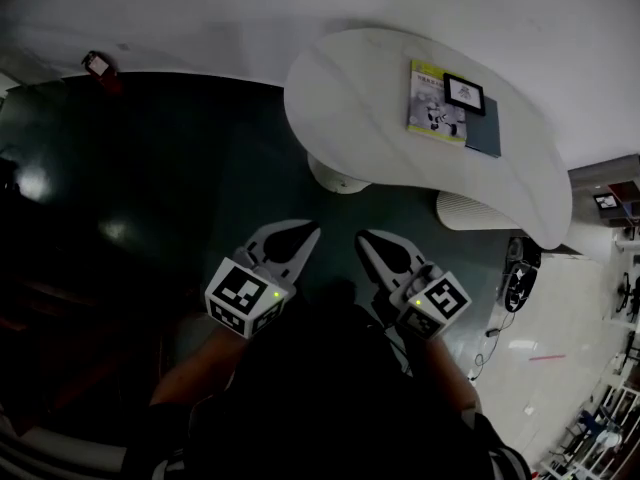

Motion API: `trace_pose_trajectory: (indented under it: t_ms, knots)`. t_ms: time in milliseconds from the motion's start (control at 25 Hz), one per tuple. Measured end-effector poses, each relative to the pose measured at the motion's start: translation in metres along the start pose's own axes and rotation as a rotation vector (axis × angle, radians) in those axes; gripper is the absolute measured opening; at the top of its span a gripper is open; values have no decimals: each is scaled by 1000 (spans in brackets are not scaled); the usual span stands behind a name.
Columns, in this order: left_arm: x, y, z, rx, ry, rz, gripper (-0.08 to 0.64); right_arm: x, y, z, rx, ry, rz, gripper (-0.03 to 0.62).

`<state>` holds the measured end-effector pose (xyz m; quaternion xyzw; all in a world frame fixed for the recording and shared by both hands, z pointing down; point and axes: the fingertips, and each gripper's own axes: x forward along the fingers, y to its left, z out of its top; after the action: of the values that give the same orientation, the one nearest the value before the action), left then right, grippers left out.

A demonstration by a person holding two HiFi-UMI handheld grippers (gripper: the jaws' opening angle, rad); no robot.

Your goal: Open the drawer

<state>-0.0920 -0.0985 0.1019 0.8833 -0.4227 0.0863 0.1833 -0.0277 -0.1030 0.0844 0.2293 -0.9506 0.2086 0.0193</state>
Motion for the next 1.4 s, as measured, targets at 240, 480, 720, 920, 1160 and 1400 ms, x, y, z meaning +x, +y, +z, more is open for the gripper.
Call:
trace_pose_trajectory:
  t_ms: [240,480,720,920,1160,1400]
  knots:
    - [27,-14,-14,-48,0,101,15,-29,-42,5,-28,-34,22,17]
    - [64,-8,-46,-17,29,55,15,-31,-79,-38,-24,-25,-6,17]
    - [97,19,-98,48,36,-4,15,-3,-107,-111,-40,1,-12,17]
    - [131,60,-168,30,12,-7,15,26,-149,-185,-50,30,3,17]
    - [179,109,-258,-9,-21,-4,15,60,-206,-262,-80,21,18,17]
    - [232,132,-346,93,-18,-76,15,85,-265,-353,-159,34,32,17]
